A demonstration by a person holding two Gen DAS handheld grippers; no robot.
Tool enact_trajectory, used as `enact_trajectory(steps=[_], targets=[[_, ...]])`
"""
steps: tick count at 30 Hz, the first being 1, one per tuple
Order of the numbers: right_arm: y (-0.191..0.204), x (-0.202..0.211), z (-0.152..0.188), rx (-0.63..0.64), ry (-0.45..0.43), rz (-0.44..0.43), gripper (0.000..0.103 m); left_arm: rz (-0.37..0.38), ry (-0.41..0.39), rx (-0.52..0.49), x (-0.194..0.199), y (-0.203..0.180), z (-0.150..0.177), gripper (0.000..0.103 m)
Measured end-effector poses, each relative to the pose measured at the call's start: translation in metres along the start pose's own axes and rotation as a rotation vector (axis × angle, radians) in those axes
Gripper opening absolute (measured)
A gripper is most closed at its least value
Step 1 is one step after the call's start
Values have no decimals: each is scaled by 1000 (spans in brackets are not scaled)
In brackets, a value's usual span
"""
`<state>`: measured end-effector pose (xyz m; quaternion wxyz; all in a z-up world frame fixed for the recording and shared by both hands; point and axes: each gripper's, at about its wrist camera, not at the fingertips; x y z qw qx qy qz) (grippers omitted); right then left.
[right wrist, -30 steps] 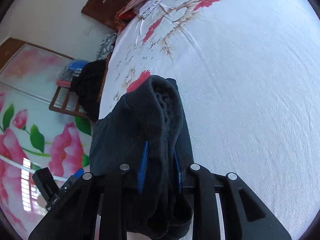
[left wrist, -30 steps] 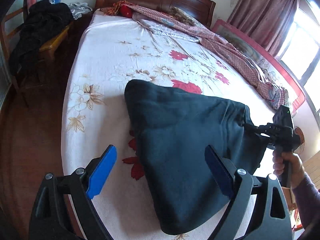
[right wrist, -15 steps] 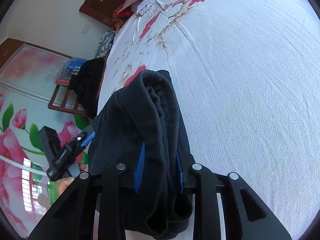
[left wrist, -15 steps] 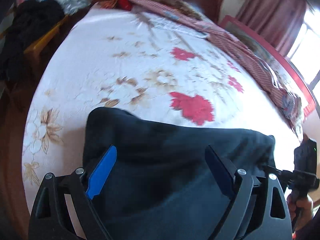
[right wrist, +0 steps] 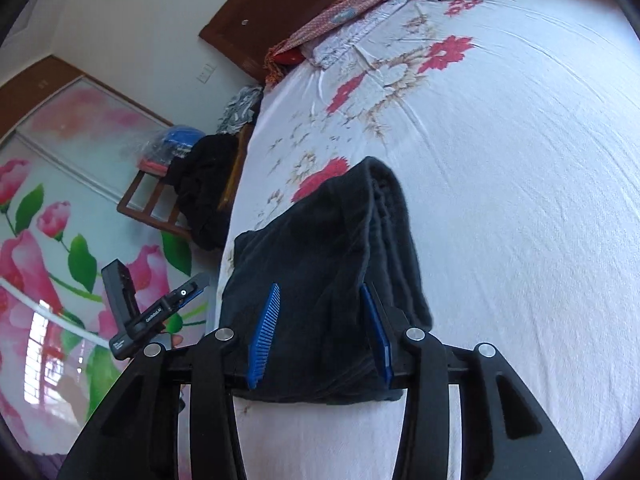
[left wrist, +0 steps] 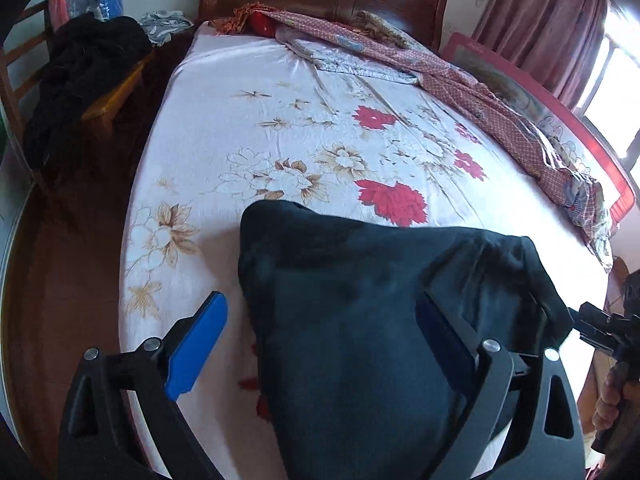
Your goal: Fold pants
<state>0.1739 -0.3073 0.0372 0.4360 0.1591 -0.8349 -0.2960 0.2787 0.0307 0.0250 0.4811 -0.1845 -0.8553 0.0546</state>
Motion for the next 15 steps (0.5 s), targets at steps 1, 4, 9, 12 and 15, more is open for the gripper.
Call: enact_trajectory(steps=[1,4,9,12,15], targets=[[8,-1,3,23,3,-6,41,9,-2,4,11,0,13,96],[16,-1,9,100,22,185,41,16,2,-5,28,-2,49,98],[11,35,6,76,-75,278,41,17,74,-7,17,-1,86,98],[21,26,2,72,-75,109,41,-38,43,-85,17,-18,93,98],[2,-17,4,7,25,146,60,-51,64,-151,11,-28,102,98]])
Point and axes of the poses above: each gripper's, at about its wrist camera, not at the fingertips, and x roughly against the way its jaws point, y to its left, z to its underside, and after that the axes turned 4 degrees about y, right-handed
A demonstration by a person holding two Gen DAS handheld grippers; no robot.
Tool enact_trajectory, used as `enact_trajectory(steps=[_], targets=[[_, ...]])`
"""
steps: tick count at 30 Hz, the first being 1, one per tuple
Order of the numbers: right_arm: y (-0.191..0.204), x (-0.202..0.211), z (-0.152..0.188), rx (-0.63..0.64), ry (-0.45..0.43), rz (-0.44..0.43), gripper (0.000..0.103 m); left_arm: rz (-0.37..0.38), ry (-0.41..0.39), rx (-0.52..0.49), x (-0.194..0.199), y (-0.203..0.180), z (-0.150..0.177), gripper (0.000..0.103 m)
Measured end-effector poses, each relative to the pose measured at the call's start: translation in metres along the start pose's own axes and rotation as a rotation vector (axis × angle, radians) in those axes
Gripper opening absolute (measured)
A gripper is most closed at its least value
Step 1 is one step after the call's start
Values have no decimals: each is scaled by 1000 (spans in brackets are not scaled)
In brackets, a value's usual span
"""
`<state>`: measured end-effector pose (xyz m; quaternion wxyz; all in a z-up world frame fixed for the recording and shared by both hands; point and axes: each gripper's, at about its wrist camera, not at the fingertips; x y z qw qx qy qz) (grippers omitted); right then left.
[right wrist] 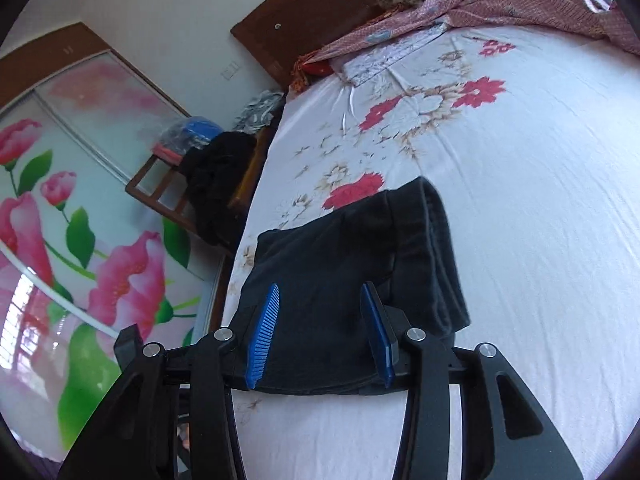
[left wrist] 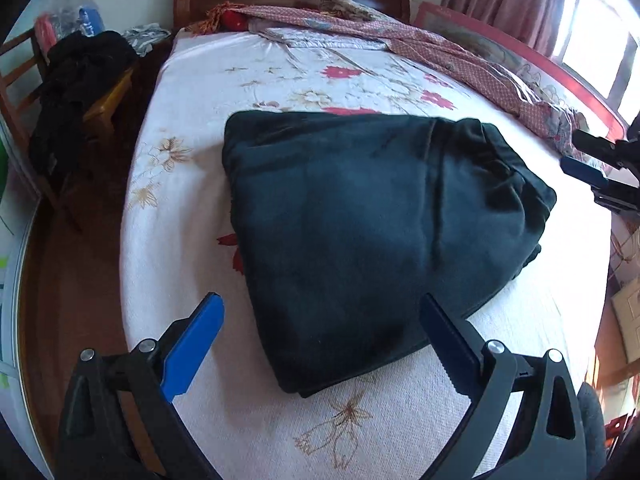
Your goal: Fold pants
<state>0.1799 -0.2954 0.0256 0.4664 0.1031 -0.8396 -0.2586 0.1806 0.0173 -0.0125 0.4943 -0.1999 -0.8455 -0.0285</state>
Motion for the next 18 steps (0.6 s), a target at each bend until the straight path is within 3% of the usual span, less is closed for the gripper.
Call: enact_trajectory(steps=[1,2,4,6,9,11,13,15,17,18], targets=[[-16,-16,5,-27,37,50,60,3,42,14,-10,2,4,98],[-33,-25,13,-68,54,41,58,31,80,54,-21,8,11,99],[-35,-14,16,-96,13,0,58,32,30,33,-19,7,20,100],[-11,2,9,-61,12,113,58,24,48,32,-17,6,22,100],[44,15,-7,58,-36,-25,58,21,4,81,2,7,24,99],[84,-15,-29,131,29,-127,58,-18,-110,29,20,-4,20,99],[129,-63,-52,243,111,-149,58,16,-195,-12,28,-14,9,100],[168,-118,-66,356,207,-117,58,56,-187,-51,15,-22,-1,100],[198,-168,-73,477,283,-23,58,56,-77,-48,-15,-20,-2,99],[207,-189,-73,526,318,-2,58,83,-60,-16,-23,-14,3,99]])
Point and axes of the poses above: each gripper's, at about its wrist camera, not at the fingertips, and x roughly against the way its jaws point, y to its left, z to its underside, and after that the axes turned 4 degrees about y, right-handed
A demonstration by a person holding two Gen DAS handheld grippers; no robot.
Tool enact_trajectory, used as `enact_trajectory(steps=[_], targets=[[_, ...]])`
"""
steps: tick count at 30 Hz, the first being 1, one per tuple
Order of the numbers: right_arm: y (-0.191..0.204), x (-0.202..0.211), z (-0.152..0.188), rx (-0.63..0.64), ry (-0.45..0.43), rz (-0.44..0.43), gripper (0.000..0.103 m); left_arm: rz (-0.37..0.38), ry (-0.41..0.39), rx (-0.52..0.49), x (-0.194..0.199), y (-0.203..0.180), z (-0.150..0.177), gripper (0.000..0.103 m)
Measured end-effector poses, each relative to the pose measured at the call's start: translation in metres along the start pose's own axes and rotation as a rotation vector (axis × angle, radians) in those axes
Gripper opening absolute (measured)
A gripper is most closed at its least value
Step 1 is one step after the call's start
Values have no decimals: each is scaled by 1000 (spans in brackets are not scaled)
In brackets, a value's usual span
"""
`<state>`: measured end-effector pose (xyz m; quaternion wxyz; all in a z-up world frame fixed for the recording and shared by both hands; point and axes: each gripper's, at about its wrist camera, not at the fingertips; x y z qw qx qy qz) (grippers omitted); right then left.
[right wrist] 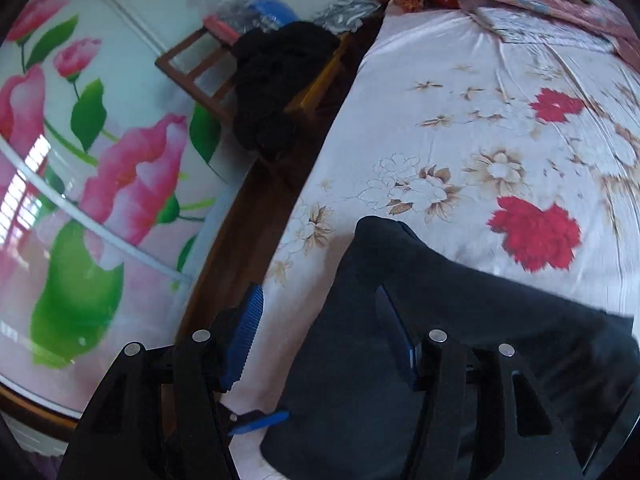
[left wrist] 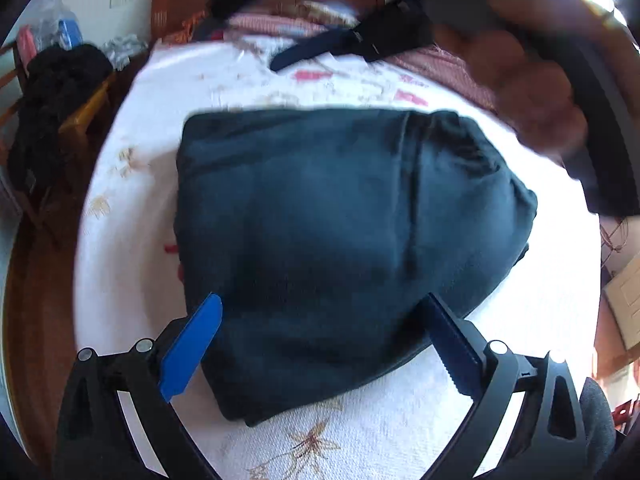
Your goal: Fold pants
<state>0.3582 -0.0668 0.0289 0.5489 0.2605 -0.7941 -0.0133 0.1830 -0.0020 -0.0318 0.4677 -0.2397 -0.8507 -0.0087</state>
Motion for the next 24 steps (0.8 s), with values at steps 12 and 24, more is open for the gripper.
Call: enact_trajectory(steps=[12,24], targets=[[-41,-67,-19,-138,136,130,41,-78,-11,-65,4,-22,30,98],[-88,132,172,-302,-169,169,51,-73,-92,95,114,18,69,99]])
Point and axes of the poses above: each gripper's, at about its wrist camera, not at the fingertips, and x roughly against the way its jaws point, y to its left, z to its underside, and after that the axes turned 4 degrees about y, right-handed
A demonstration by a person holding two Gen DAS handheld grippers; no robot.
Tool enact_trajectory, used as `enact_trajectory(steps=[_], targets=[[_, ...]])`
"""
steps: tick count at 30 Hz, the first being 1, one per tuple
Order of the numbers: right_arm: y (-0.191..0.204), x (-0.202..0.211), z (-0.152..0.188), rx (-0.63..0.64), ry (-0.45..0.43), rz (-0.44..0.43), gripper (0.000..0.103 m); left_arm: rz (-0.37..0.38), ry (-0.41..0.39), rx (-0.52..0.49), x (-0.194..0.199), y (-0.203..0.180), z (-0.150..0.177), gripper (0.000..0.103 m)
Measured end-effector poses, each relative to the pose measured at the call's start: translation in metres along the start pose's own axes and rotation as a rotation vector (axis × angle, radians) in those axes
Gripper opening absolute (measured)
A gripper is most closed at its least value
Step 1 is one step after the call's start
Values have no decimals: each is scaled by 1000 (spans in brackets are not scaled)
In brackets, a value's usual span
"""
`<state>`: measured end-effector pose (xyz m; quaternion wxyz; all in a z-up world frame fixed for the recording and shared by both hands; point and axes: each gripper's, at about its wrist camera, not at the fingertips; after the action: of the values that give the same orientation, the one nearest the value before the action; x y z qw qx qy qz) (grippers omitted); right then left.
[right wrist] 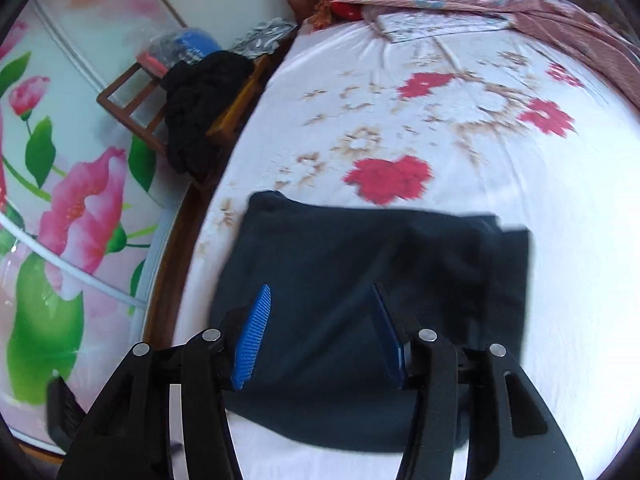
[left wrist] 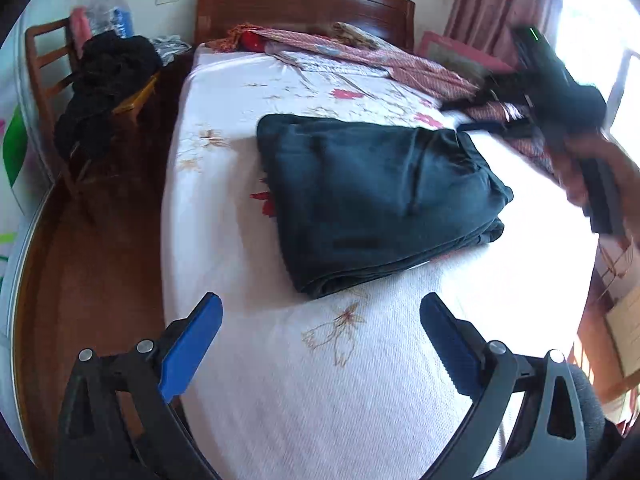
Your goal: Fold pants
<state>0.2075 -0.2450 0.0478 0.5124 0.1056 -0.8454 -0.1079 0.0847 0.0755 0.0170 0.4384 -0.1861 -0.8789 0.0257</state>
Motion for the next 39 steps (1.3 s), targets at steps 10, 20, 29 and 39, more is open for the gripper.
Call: enact_trajectory(steps=[10,20,29,39], targets=[[-12,14,47,-83,-154,9,62,8,105,132,21,15,29,99],[-46,23,108,-290,-99,-41,71,-15,133,104,26,-7,38,101],[46,-25,131,-198,-54,-430,71,-100,161,173,18,-1,50,101],[133,-103,112,-133,0,-361,67,-135,144,365,39,67,68,101]])
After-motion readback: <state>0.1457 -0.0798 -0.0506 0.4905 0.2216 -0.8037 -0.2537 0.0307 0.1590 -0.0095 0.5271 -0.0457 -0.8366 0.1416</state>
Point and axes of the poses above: each gripper's, at about its wrist camera, not at the fingertips, and x roughly against the way its jaws point, y to its left, z to its underside, and after that the axes turned 4 degrees about y, right-handed
